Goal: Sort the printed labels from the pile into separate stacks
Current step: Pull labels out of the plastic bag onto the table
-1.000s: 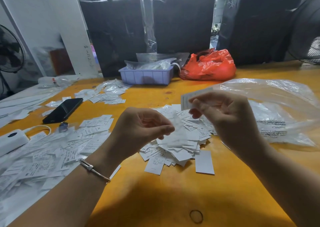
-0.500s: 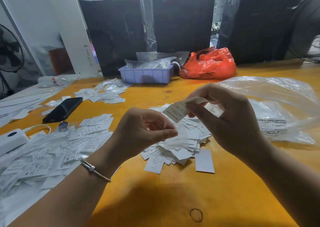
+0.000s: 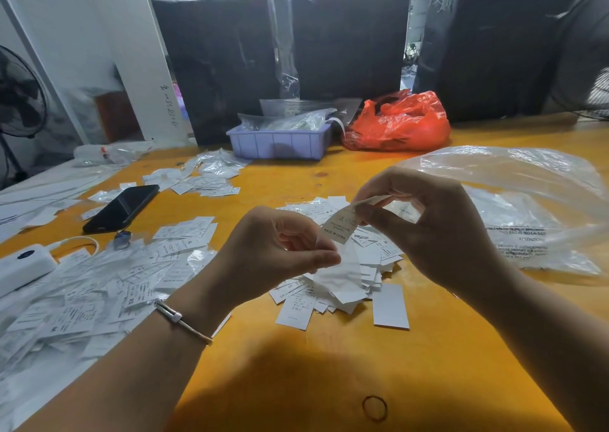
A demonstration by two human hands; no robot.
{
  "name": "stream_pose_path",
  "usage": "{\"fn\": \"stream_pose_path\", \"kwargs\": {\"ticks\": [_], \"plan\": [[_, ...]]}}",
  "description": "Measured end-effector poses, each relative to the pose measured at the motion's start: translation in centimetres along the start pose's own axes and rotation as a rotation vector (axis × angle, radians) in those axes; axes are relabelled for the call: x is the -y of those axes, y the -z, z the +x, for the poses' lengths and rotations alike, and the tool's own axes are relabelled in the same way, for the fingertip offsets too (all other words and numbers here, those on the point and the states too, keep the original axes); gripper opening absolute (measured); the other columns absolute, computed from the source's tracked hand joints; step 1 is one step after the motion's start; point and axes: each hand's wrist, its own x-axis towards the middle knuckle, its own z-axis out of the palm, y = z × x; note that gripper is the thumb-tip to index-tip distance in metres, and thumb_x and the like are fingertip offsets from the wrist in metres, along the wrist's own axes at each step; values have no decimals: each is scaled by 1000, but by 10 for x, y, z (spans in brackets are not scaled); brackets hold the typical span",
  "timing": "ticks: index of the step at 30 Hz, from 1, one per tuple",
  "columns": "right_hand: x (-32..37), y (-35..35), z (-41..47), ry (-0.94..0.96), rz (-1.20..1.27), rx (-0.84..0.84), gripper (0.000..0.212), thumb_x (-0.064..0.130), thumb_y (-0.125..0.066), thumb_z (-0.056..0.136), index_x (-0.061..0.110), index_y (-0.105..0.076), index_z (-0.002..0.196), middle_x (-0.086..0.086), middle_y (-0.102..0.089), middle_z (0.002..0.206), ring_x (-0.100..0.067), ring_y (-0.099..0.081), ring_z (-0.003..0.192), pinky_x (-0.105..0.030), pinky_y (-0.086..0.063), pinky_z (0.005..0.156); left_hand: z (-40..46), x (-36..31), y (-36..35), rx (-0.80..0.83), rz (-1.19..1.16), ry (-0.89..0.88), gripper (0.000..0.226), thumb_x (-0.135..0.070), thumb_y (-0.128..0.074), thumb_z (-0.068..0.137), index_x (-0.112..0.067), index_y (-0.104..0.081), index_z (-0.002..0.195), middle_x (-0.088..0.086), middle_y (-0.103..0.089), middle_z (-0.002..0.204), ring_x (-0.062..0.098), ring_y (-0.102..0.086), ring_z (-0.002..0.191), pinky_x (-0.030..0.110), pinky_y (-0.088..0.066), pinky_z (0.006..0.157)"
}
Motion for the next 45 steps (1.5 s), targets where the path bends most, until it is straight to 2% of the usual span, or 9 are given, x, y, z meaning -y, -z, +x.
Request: {"fn": "stream_pose_path", "kwargs": {"ticks": [10,18,21,24,28,33,38,41,45], "plan": [[-3,5,2,-44,-81,68,18,3,-70,83,20,-66,75,14,-68,77,-6,-61,78,-8,-43,67,0,2,0,25,-37,63,14,-28,-74,71,-18,-76,81,1,-76,80,12,-70,63,18,-55,60],[-4,-3,-3,-26,-57,177,8,2,-73,79,11,-72,80,4,-70,73,-9,-62,69,-15,-46,66,1,4,-2,56,-85,96,19,-26,-72,73,-10,-75,83,8,-75,76,18,-69,63,19,-54,59],[-5,-2,-1,-76,-21,89,14,8,-75,79,13,-71,92,5,-70,81,-9,-63,75,-20,-50,70,1,5,-1,28,-108,113,19,-28,-71,73,-11,-74,82,6,-75,77,19,-70,64,21,-55,60],[-5,0,0,-108,-4,-38,18,8,-75,79,20,-72,92,10,-70,81,-2,-63,75,-10,-46,67,2,5,-1,5,-136,123,18,-30,-70,72,-15,-74,82,6,-76,83,19,-70,66,24,-58,63],[-4,-7,-5,-101,-49,4,18,5,-76,77,19,-76,89,13,-69,77,2,-62,71,-8,-44,65,2,6,-1,-18,-178,150,21,-30,-71,69,-12,-75,78,-2,-77,88,16,-74,83,26,-60,72],[-6,-10,-5,-105,14,104,4,10,-74,81,9,-77,83,4,-71,79,-10,-65,75,-20,-51,67,2,9,-1,-46,-153,142,27,-27,-72,70,-5,-75,85,2,-77,84,19,-73,83,24,-59,70],[-10,-11,-6,-180,46,199,12,19,-71,83,9,-77,81,3,-70,83,-13,-64,81,-34,-51,75,3,9,-1,-25,-88,156,24,-31,-72,70,-13,-76,84,-2,-76,81,11,-71,78,19,-55,67],[-20,-3,-2,-227,-48,37,13,21,-69,84,10,-75,79,2,-70,77,-14,-64,74,-37,-51,72,4,12,6,-48,-73,216,22,-31,-74,71,-20,-76,89,-3,-76,86,11,-70,83,17,-54,67],[-49,17,2,-405,-512,-101,12,15,-64,83,14,-74,77,-4,-70,72,-24,-64,72,-40,-53,68,7,26,24,-111,31,380,7,-14,-72,85,-20,-74,85,-5,-75,81,6,-67,77,17,-52,63]]}}
